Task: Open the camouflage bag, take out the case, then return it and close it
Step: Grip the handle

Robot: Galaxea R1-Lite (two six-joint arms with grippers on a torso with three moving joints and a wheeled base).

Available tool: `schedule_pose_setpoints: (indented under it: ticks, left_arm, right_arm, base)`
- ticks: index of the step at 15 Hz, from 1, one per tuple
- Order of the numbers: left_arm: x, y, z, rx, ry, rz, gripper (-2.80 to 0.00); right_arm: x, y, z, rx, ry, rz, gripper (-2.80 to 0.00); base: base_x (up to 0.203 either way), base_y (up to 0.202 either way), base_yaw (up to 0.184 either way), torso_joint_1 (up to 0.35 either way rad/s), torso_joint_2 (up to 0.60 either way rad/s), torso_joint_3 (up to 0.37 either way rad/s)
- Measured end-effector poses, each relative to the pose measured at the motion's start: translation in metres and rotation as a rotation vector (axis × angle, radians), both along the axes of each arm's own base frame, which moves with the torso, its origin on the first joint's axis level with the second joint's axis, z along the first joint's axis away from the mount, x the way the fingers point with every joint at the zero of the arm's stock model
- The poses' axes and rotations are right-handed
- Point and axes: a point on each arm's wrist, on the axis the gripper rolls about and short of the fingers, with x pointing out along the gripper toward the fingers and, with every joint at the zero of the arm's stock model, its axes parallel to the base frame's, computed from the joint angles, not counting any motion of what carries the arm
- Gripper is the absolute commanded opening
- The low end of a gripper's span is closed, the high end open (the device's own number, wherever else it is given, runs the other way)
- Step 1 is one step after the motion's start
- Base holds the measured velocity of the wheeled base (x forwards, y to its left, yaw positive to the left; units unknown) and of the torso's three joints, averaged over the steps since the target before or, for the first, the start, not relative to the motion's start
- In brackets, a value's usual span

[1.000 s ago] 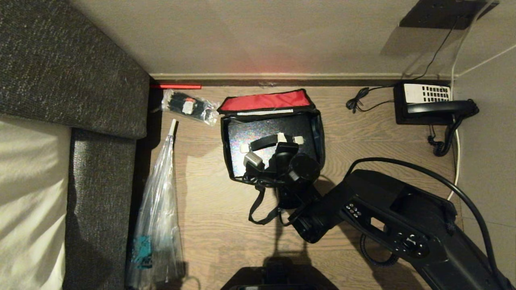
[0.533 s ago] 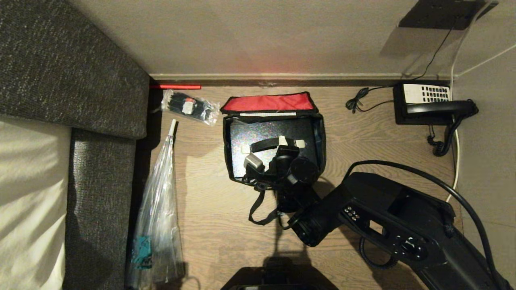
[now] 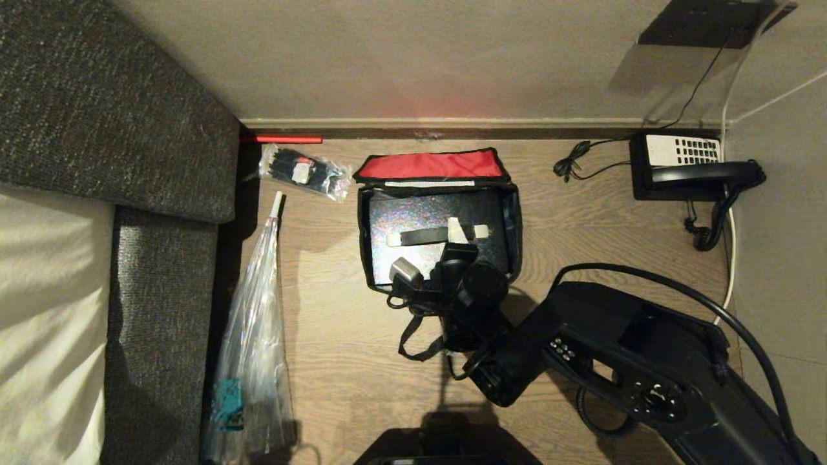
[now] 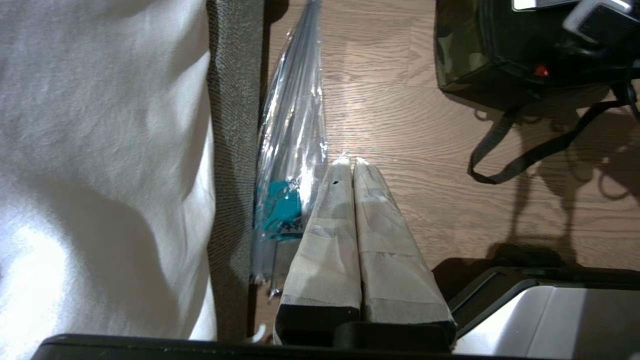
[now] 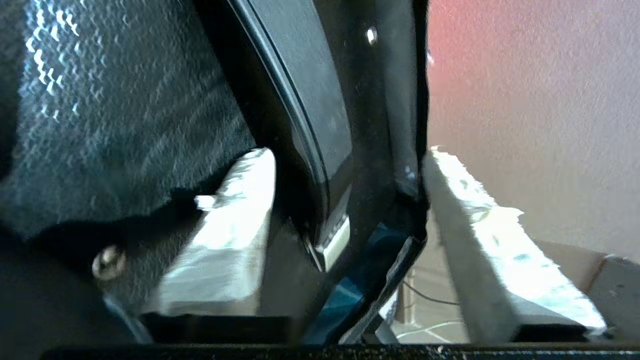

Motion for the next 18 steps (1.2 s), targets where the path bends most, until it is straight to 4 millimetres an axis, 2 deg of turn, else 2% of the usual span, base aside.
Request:
schedule_pose_setpoints:
  ticks: [5,8,9,14,18]
  left_arm:
    - [0.000,0.000,0.000,0.000,0.000,0.000,-2.80]
    - [0.000,0.000,0.000,0.000,0.000,0.000,-2.80]
    - [0.000,0.000,0.000,0.000,0.000,0.000,-2.80]
    - [0.000,0.000,0.000,0.000,0.000,0.000,-2.80]
    - [0.000,0.000,0.000,0.000,0.000,0.000,-2.80]
  right_arm:
    - [-0.022,-0.020,-0.007,-0.031,0.105,0.017,0.00]
    - [-0.038,-0.032,0.003,-0.018,0.140,0.025,0.00]
    - [-0.043,-0.036,0.010,-0.004,0.142,0.028,-2.80]
    - [-0.066,-0.072,0.063,0.111,0.156,-0.021,-2.80]
    - [-0.085,-0.113,0.096,0.378,0.326,-0.062,-2.80]
  base:
    - [0.000,0.000,0.000,0.000,0.00,0.000]
    - [0.000,0.000,0.000,0.000,0.00,0.000]
    - [0.000,0.000,0.000,0.000,0.00,0.000]
    - [0.000,0.000,0.000,0.000,0.00,0.000]
    - [0.000,0.000,0.000,0.000,0.00,0.000]
